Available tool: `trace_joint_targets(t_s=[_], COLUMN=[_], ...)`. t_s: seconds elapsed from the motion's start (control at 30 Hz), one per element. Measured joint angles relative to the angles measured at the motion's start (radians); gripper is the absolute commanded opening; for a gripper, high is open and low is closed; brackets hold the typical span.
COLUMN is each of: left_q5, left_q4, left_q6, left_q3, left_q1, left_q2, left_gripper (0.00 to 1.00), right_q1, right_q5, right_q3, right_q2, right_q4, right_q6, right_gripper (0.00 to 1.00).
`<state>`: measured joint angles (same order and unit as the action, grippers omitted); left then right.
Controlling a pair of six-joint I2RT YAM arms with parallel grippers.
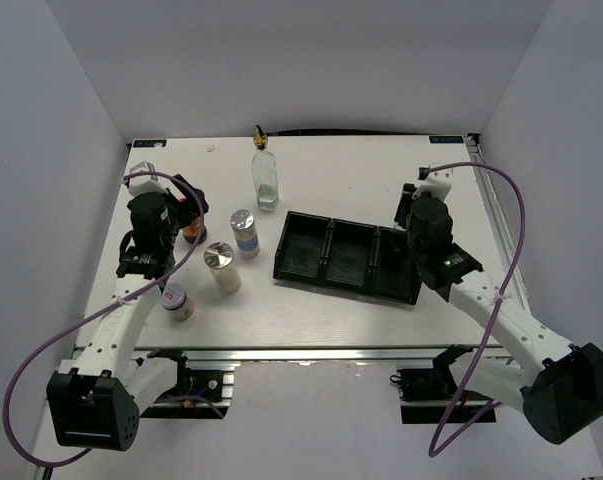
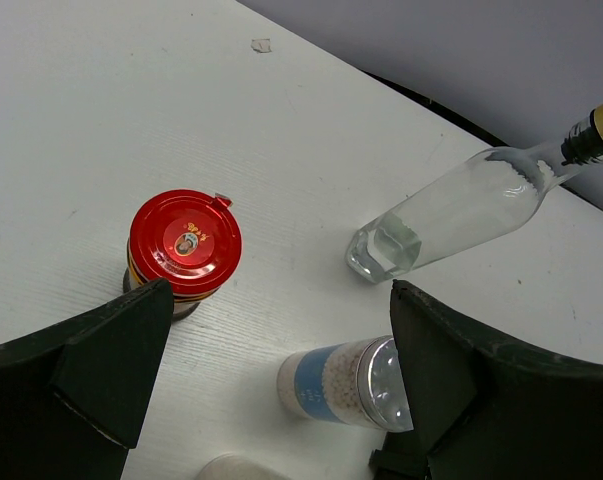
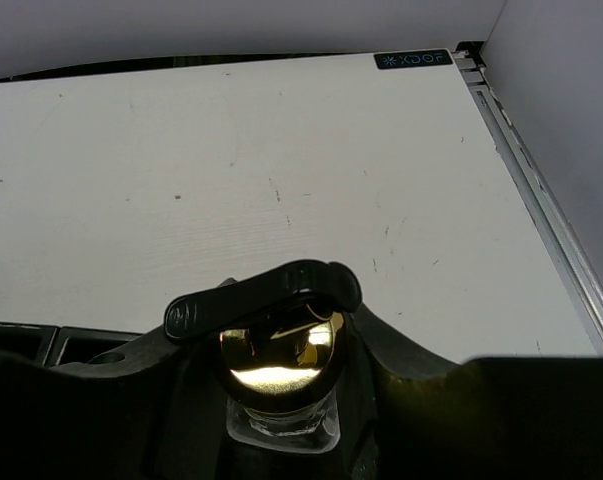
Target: Organize the condiment bottles
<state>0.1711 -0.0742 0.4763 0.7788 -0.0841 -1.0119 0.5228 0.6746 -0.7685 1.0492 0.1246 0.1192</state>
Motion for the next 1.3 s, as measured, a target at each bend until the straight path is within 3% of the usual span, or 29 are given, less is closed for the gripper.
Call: trace_joint_targets(t_s=[0.03,0.1,0.23,0.37,0.57,1.0,1.1,1.3], left_q5=[0.0,0.0,0.0,0.0,0.0,0.0,0.0,0.005], left_q4=[0.0,0.0,0.0,0.0,0.0,-0.002,-0.005,-0.016], left_q6=[0.0,0.002,0.003,0.003,0.003,0.013,0.018,0.023], left_q3=[0.0,0.0,0.0,0.0,0.0,0.0,0.0,0.0], left_q1=[0.0,0.0,0.0,0.0,0.0,0.0,0.0,0.0], left_q2=[0.0,0.0,0.0,0.0,0.0,0.0,0.0,0.0], left_gripper=[0.98,0.98,0.98,0.98,0.98,0.98,0.98,0.98], right_q1=[0.0,0.0,0.0,0.0,0.0,0.0,-0.001,0.0], right_q5=[-0.001,-0.001,-0.008,-0.024,-0.056,-0.121,-0.195,-0.515], right_q3=[0.003,0.014,0.019,0.02,-0.013,-0.301,-0.359,-0.435], right_q2=[0.0,-0.002,-0.008,-0.032,-0.067,-0.127,-0.152,-0.129], right_q4=[0.008,0.026,0.03,0.027,-0.058,-0.53,-0.598,-0.647], right_q6=[0.0,0.003,0.012,0.038,0.056,0.113,0.104,0.022], right_gripper=[0.0,0.18,0.65,0.89,0.9,0.89,0.89,0.89])
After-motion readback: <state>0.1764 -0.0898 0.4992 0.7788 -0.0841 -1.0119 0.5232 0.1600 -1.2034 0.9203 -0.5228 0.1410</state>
